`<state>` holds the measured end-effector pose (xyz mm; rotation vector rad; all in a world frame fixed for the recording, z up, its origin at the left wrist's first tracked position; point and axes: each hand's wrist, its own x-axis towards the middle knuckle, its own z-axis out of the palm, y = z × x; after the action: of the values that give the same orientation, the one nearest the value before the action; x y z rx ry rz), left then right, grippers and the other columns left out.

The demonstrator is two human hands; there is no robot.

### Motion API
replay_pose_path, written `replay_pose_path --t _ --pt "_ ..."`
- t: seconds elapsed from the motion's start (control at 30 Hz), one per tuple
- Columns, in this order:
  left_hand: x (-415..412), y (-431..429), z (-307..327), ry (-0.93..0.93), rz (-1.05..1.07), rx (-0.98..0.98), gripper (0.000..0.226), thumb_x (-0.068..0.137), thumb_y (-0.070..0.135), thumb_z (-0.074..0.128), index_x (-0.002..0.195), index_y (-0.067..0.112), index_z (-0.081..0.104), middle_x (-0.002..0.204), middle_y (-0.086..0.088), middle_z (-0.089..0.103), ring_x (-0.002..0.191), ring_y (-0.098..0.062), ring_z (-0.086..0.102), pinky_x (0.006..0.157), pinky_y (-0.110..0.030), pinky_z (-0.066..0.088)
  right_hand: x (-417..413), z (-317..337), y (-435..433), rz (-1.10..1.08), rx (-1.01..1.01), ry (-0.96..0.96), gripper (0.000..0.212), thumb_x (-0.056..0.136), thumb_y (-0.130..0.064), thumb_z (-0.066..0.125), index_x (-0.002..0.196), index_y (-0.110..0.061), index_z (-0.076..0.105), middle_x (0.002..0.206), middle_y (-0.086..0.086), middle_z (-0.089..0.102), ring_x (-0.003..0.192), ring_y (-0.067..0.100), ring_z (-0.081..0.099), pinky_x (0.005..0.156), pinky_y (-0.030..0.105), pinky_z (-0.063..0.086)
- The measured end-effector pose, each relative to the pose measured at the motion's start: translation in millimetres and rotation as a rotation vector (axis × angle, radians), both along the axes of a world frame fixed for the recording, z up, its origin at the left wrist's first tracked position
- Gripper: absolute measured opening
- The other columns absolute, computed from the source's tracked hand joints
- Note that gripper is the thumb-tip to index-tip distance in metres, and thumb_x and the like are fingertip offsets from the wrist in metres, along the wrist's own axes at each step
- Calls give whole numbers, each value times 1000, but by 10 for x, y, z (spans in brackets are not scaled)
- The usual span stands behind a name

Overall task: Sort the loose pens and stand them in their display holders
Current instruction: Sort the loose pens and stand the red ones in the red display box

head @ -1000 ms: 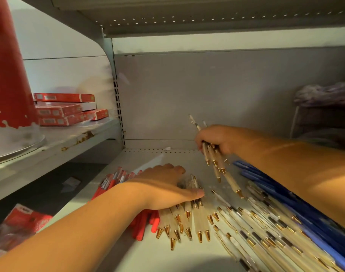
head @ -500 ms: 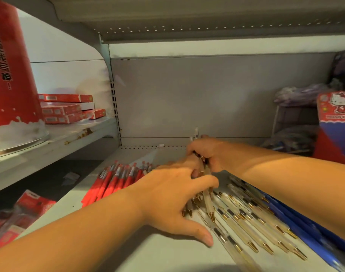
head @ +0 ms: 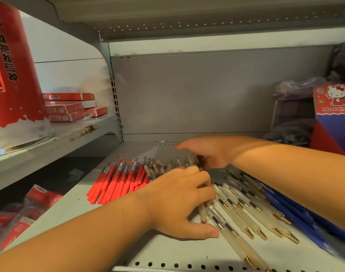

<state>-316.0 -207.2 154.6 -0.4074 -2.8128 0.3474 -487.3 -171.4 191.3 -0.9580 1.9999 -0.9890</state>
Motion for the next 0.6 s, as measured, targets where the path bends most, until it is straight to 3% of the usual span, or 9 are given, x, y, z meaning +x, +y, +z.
replay_pose_path --t 0.1,0.2,0.33,0.43,0.5,0.6 --pt "7 -38 -8 11 -4 20 55 88 71 49 115 24 59 109 6 49 92 -11 39 84 -31 37 -100 -32 14 -95 50 76 59 92 -48 59 139 -16 44 132 12 51 120 32 53 92 41 53" --pt "8 -78 0 16 -15 38 56 86 73 49 115 26 57 107 9 48 90 -9 37 82 -28 35 -256 -60 35 -131 56 116 42 94 -33 61 131 -15 52 107 9 59 98 27 63 75 35 60" --pt "-12 -121 -10 9 -5 29 62 81 79 49 118 28 51 108 11 45 88 -5 29 82 -24 23 -407 -91 57 -48 83 261 25 94 -11 60 118 -13 61 117 13 64 90 22 68 76 34 61" --pt "-43 -131 -37 44 20 9 59 86 76 44 117 27 49 109 9 47 90 -4 28 84 -27 31 -433 -138 51 -45 94 268 36 88 -1 65 119 -18 61 111 7 62 88 20 69 62 25 59" --pt "-67 -126 -52 57 28 7 56 89 73 43 118 25 49 111 7 49 92 -6 30 87 -31 37 -430 -159 37 -25 103 251 40 85 1 67 120 -18 61 110 6 62 90 21 69 63 24 59" --pt "-87 -137 -52 59 27 33 59 89 73 44 122 25 48 118 6 49 99 -8 38 90 -33 42 -424 -172 18 -23 81 304 29 85 0 68 109 -16 66 102 8 68 86 20 72 62 23 59"
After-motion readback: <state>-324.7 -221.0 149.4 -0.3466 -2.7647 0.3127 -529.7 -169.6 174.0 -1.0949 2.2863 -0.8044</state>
